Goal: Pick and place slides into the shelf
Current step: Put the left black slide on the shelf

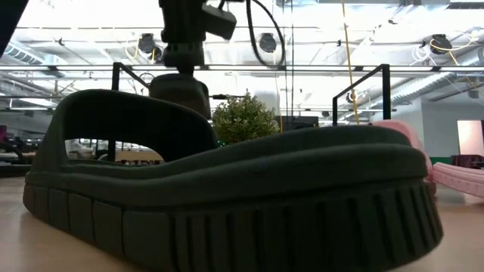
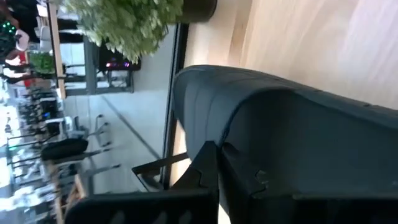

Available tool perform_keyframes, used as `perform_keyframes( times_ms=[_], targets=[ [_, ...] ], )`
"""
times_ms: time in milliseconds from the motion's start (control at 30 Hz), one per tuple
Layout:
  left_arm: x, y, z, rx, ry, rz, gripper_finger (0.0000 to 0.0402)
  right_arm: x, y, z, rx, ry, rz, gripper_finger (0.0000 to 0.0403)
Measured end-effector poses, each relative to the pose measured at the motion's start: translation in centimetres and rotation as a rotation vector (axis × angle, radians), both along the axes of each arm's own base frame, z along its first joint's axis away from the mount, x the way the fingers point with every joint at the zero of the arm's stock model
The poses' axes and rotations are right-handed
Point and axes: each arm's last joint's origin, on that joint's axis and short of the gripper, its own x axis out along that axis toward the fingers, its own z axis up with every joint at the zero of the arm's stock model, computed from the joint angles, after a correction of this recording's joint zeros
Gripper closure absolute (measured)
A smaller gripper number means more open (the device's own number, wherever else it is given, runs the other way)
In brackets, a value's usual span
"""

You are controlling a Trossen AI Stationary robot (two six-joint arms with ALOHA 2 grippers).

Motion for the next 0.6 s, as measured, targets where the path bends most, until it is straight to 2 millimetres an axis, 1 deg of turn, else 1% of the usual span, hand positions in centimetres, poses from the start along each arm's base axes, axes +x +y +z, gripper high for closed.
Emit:
perform_keyframes(
  times_ms=[67,267,433,600],
  targets=[
    [0.1,0.3,-0.3,0.017,0.020,0.006,0.0401,0.0,0.0,0.0,-0.001,0.001,0.000,0.0197],
    [0.4,0.8,-0.4,0.034,0.031,-0.017,0.0401,0.0,0.0,0.0,-0.002,0.001,0.002,0.0197],
    [0.5,0.4,-0.4,0.057,0.053,-0.060,0.0401,0.0,0.0,0.0,-0.002,0.002,0.001,0.0197],
    [0.2,-0.1,-1.2,0.105,0.099,-0.104,0.0401,0.0,0.0,0.0,-0.002,0.002,0.000,0.0197]
  ],
)
